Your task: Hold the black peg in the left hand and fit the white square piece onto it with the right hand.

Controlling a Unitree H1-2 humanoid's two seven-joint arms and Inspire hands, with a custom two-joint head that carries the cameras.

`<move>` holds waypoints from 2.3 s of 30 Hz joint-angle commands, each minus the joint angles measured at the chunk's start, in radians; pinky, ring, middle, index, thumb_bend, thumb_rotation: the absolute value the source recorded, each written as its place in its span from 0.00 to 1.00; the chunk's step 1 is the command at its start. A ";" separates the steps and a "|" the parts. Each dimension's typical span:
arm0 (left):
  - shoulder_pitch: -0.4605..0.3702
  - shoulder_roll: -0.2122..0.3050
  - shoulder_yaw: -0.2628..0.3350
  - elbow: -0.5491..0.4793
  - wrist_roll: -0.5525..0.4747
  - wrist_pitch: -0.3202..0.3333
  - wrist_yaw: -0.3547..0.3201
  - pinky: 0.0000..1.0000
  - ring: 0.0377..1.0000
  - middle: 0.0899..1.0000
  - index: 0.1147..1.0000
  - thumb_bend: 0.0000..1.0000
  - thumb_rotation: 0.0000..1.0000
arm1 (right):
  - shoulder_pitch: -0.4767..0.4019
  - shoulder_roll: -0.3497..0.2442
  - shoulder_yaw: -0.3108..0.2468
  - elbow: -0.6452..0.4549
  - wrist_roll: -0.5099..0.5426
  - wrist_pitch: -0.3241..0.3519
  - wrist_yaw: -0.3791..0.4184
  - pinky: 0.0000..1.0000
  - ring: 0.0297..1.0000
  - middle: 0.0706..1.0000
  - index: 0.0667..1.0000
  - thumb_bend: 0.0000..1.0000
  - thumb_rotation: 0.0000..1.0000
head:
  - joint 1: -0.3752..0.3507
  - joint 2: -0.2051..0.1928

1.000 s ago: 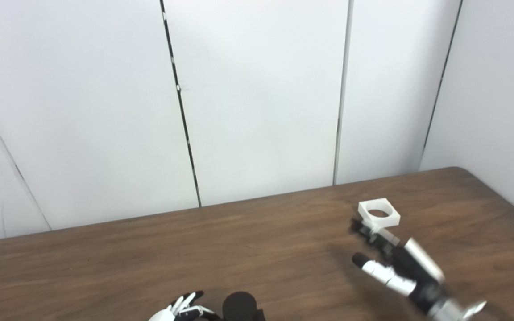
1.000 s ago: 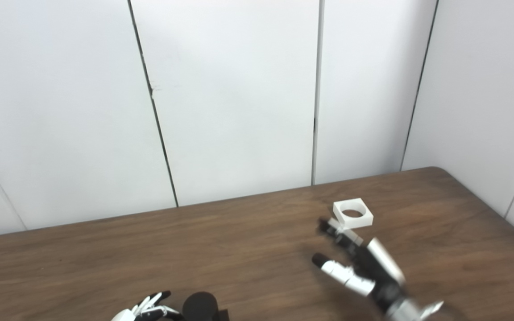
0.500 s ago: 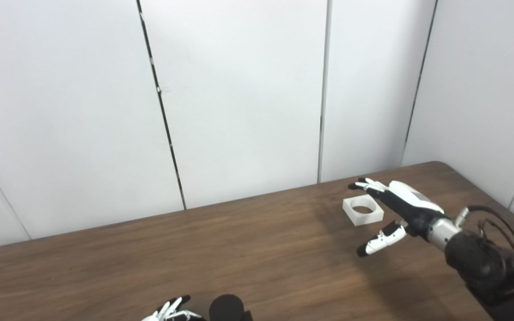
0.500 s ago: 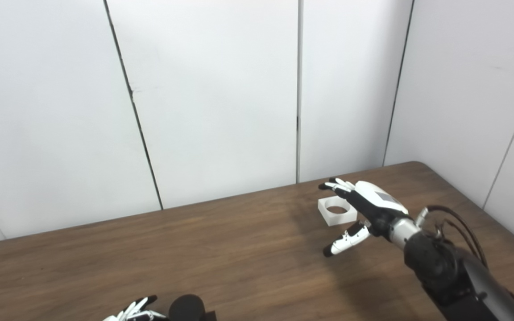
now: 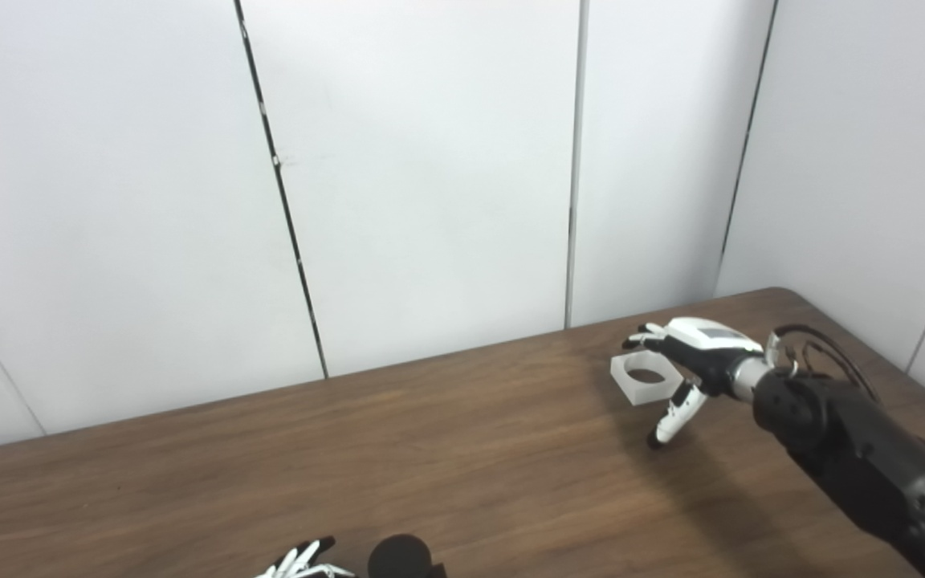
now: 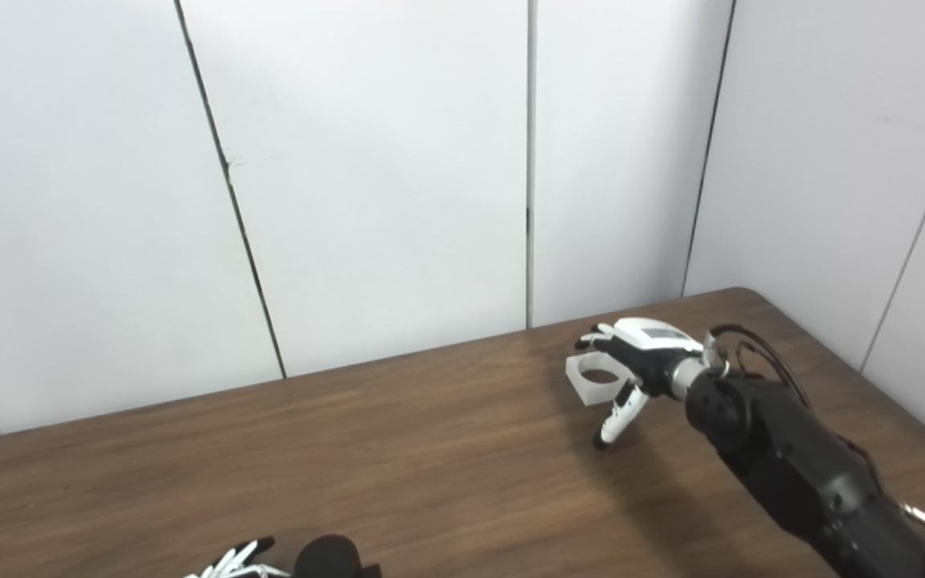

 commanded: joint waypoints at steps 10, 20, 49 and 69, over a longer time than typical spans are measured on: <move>0.053 0.042 -0.009 0.026 0.037 0.067 -0.047 1.00 1.00 0.96 0.43 0.50 0.06 | -0.124 -0.004 -0.010 0.035 -0.028 -0.003 0.005 1.00 1.00 1.00 0.91 0.97 0.22 | 0.001 0.007; 0.055 0.040 -0.008 0.008 0.034 0.077 -0.054 1.00 1.00 0.95 0.42 0.50 0.06 | -0.143 -0.005 0.020 0.060 -0.064 -0.001 0.023 1.00 1.00 1.00 0.91 0.97 0.21 | -0.002 0.013; 0.069 0.038 -0.009 -0.058 0.061 0.124 -0.085 1.00 1.00 0.94 0.43 0.50 0.06 | -0.243 0.025 0.089 0.318 -0.112 -0.048 -0.007 1.00 1.00 0.98 0.89 0.96 0.23 | 0.042 0.032; 0.080 0.027 -0.022 -0.082 0.077 0.140 -0.082 1.00 1.00 0.94 0.43 0.50 0.06 | -0.275 0.046 0.143 0.442 -0.124 -0.123 -0.052 1.00 1.00 0.95 0.81 0.87 0.31 | 0.056 0.040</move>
